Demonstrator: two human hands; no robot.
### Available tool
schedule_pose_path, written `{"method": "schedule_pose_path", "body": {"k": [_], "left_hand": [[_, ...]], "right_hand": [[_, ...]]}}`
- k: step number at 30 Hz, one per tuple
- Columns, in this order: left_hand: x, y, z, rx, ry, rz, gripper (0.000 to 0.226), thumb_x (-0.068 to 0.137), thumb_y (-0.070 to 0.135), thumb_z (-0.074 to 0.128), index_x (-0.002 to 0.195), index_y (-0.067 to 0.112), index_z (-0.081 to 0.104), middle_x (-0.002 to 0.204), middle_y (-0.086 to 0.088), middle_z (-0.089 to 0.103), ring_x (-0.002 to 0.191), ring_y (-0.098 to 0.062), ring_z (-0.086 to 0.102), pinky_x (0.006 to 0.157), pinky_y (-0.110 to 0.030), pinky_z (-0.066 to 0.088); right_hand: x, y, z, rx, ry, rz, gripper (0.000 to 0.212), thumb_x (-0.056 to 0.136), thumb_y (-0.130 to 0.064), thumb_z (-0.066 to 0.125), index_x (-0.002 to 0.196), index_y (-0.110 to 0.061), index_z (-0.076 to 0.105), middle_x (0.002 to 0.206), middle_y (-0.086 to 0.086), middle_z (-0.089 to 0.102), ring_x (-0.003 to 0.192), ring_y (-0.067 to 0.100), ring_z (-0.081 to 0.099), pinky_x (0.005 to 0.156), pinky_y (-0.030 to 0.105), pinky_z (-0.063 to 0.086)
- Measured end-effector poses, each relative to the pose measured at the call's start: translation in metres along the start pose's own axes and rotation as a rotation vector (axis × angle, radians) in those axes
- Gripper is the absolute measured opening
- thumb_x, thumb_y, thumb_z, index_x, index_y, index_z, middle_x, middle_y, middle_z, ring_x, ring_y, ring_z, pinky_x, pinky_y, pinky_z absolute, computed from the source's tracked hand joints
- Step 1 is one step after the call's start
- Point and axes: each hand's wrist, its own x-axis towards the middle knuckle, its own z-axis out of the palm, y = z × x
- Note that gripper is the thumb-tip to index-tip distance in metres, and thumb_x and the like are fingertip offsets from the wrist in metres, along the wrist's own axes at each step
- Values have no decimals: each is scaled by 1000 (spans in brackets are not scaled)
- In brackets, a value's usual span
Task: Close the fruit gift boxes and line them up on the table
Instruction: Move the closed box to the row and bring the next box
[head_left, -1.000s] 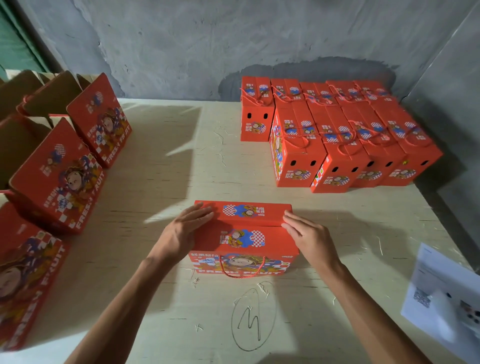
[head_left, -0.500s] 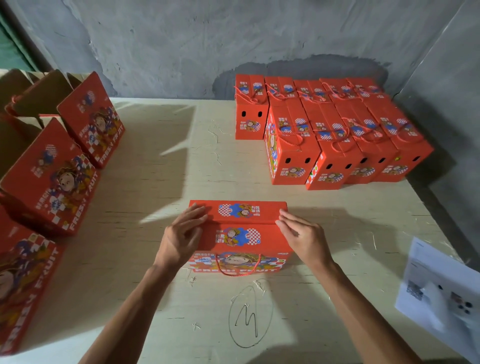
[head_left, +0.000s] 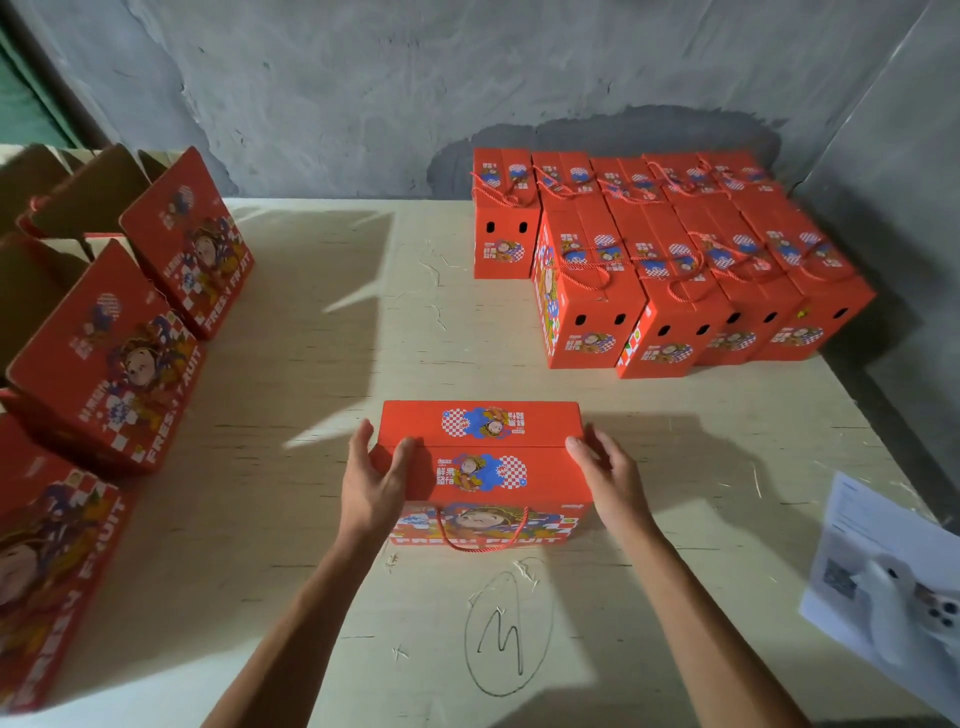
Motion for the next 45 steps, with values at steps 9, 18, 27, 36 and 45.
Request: {"method": "schedule_pose_path", "body": {"k": [9,18,27,36,45], "left_hand": [[15,-5,-5,46,3,-146,43,77,67,64,87,27,77,81,6,77,84,-21,75,79,-45,62],[52,20,5,-14,216,-214,73,74,54,86,134,18,64,125,-1,70,105,-15,65,94,-32,50],[-10,-3,34,-418,255,-305,42,80,43,85,104,11,75,95,-4,79,79,-10,74,73,-30,58],[-25,9,36,-575,73,-677,64,75,67,79,108,13,69,94,-4,75,83,-16,73,59,-28,59],[-12,31,34,-226,-10,-462,39,95,33,72,75,1,62,48,-3,58,35,-11,53,36,-20,39]], "right_hand": [[12,0,2,-3,4,140,36,82,-57,65,82,-23,77,76,0,76,66,10,68,55,18,47],[-6,5,6,-260,91,143,78,80,-86,55,62,-11,51,53,-3,58,55,13,58,60,32,44],[37,-28,-1,-247,-66,144,52,90,-57,70,93,-5,74,94,11,77,86,18,69,75,34,51],[28,-42,6,-637,-143,107,71,94,-76,43,56,-18,59,60,2,57,72,26,62,61,31,39],[11,-33,9,-123,-233,399,42,100,-47,60,102,-9,77,96,5,79,90,22,73,90,38,55]]}}
